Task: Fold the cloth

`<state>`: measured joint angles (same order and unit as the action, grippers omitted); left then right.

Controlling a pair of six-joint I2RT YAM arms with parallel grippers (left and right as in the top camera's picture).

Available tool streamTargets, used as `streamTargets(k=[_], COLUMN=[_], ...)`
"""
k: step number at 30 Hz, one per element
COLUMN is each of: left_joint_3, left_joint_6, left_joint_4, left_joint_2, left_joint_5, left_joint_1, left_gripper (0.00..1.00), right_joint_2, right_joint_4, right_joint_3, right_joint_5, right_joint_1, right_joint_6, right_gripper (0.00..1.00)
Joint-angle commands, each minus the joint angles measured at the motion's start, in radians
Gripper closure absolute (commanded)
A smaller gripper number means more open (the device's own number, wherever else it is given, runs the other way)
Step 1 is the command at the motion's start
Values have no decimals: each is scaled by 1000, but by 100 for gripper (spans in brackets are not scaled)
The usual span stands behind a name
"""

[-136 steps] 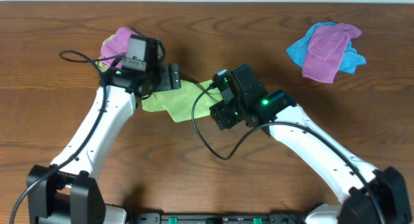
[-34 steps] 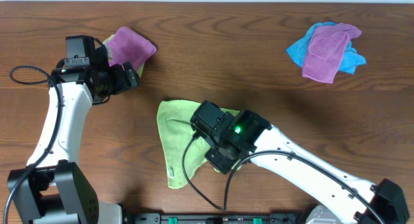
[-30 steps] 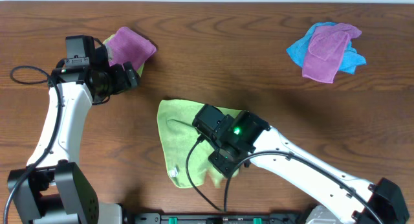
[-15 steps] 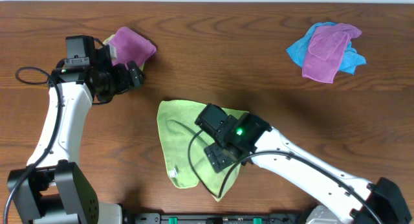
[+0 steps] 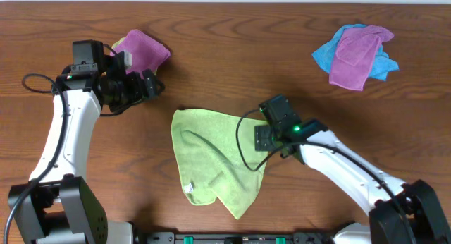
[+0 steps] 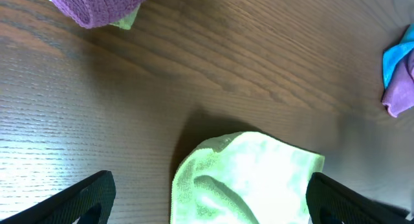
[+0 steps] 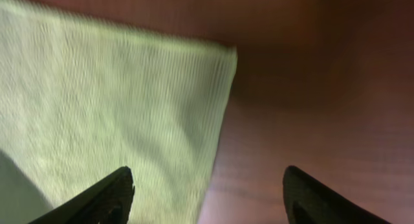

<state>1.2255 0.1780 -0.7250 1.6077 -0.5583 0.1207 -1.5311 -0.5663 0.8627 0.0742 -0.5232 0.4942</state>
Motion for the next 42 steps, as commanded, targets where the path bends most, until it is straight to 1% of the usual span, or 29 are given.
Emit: streamTargets(k=[1, 7, 11, 13, 18, 24, 25, 28, 29, 30, 32, 33, 36, 42], left_joint_3=[7, 7, 7, 7, 7, 7, 7, 7, 7, 7, 7, 7, 7, 7], left_joint_6=[-25, -25, -25, -25, -24, -24, -24, -24, -24, -24, -24, -24, -24, -24], left_joint_4=[-4, -4, -4, -4, -4, -5, -5, -4, -5, -5, -5, -5, -4, -4], left_joint_2=[-15, -15, -15, -15, -16, -15, -15, -15, -16, -15, -15, -16, -15, -15], left_joint_5=[-20, -31, -39, -44, -46, -64, -64, -64, -64, -64, -64, -64, -64, -64], left_joint_1=[2, 2, 2, 2, 2, 2, 2, 2, 2, 2, 2, 2, 2, 1], left_gripper=[5, 5, 5, 5, 5, 4, 5, 5, 5, 5, 5, 5, 5, 5], right_joint_2=[-16, -92, -138, -156, -177, -192, -198, -219, -227, -237, -243, -244, -244, -246], right_joint_4=[32, 111, 154, 159, 167, 175, 180, 194, 198, 206, 219, 230, 270, 322], right_joint_3=[0, 0, 0, 0, 0, 0, 0, 0, 0, 0, 0, 1, 18, 160], right_joint_5=[-29, -105, -153, -159, -159, -157, -158, -158, -158, -158, -156, -153, -127, 7], right_joint_1=[45, 79, 79, 79, 79, 79, 79, 79, 79, 79, 79, 79, 79, 102], right_joint_6=[-26, -48, -47, -47, -47, -47, -48, -48, -51, -64, -88, -106, -165, -282], right_gripper=[28, 31, 36, 37, 46, 49, 51, 63, 69, 77, 97, 99, 99, 99])
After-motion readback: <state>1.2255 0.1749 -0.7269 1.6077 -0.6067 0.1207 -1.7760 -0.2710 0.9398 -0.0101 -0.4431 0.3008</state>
